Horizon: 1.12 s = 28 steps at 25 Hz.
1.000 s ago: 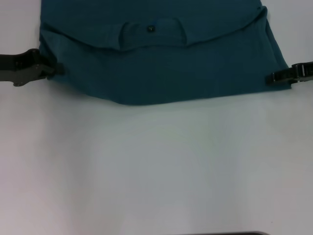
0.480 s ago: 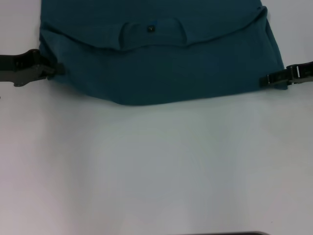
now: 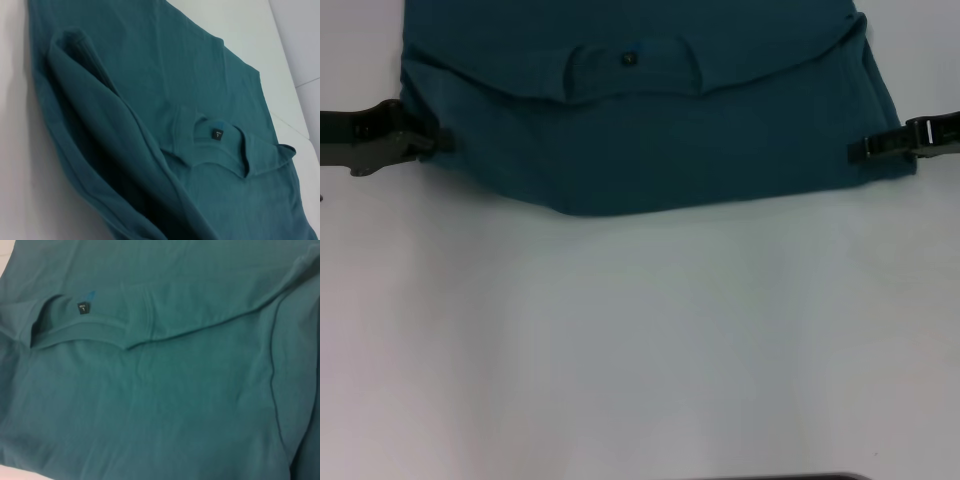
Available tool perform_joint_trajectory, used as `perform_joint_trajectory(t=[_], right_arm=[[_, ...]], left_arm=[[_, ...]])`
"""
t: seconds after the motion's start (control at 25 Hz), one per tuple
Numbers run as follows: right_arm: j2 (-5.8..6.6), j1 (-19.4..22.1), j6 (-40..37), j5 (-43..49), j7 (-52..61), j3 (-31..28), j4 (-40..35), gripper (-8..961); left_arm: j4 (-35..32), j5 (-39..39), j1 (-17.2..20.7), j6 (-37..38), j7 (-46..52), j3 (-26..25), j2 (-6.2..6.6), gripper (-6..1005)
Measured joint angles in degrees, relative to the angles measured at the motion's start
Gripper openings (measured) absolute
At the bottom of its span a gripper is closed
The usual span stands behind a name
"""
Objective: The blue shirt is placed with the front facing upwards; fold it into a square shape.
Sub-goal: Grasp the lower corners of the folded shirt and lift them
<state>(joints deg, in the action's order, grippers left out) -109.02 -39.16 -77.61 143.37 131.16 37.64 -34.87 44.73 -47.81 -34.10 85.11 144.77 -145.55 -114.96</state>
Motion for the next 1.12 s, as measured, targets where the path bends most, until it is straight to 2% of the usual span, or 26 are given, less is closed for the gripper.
perform_joint_trajectory(t=[0.32,0.72,1.12], right_arm=[[0.12,0.1,0.5,1.5,1.2,0.3,0.2,890],[-0.70,-0.4,1.0,1.4,0.6,0.1,0.6,889],[-0.62,-0.6,0.5,1.3,2.3,-0.1,0.6,889]], left_arm=[[0.0,0.0,-0.1,-0.1,0.0,-0.1,0.00,5],[0.0,-0.1,-0.3,-0.1,0.1,-0.1,-0.04,4],[0.0,-0.1,-0.3,-0.1,0.1,-0.1,-0.08,4]])
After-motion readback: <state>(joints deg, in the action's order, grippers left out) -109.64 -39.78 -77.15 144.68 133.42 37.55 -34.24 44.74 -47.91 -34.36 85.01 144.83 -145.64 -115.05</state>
